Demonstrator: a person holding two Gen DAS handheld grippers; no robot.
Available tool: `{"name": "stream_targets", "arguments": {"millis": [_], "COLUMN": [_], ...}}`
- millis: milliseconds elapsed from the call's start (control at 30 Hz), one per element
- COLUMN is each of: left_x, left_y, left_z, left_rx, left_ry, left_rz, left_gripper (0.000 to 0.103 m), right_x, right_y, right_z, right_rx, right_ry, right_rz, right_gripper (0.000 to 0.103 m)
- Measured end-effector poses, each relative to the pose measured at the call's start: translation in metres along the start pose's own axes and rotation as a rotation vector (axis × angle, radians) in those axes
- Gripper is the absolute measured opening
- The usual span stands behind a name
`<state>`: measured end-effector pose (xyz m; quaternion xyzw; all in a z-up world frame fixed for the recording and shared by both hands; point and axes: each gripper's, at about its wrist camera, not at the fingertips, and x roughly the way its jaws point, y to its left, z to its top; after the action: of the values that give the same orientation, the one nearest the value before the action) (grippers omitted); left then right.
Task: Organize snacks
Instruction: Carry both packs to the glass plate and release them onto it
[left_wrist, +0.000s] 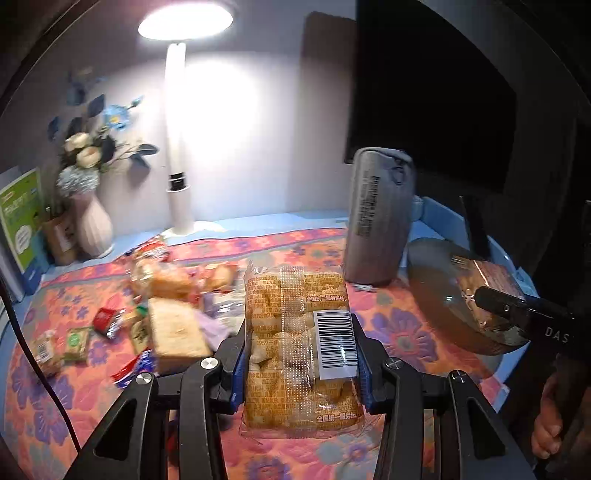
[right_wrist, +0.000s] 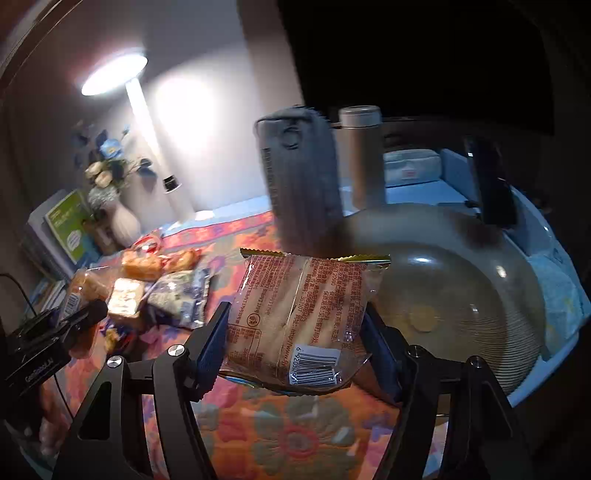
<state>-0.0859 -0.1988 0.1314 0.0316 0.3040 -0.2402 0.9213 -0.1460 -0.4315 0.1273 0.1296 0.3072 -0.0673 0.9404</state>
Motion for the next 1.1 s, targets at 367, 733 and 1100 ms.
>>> {"name": "stream_targets", "arguments": {"millis": [367,733,1100], "left_x": [0.081,0.1,0.072], "left_y": [-0.117,-0.15,-0.107], "left_z": [0.038,0.043,0.039], "left_rx": [0.083,0.09,0.039], "left_ry": [0.125,0.123,0.072], "left_rz": [-0.228,-0.331,-0.287], "left_gripper": [0.044,0.071,0.071], "right_x": [0.011,0.015,0.008], "right_y": [-0.098,-0.113,-0.088], "right_z": [0.002,-0.001,0.003], "right_rx": [0.146,0.193,0.155], "right_ry": [0.084,0.107,0.082], "right_rz": [-0.098,-0.083,-0.055], "right_gripper": [0.067,0.072,0.072]}}
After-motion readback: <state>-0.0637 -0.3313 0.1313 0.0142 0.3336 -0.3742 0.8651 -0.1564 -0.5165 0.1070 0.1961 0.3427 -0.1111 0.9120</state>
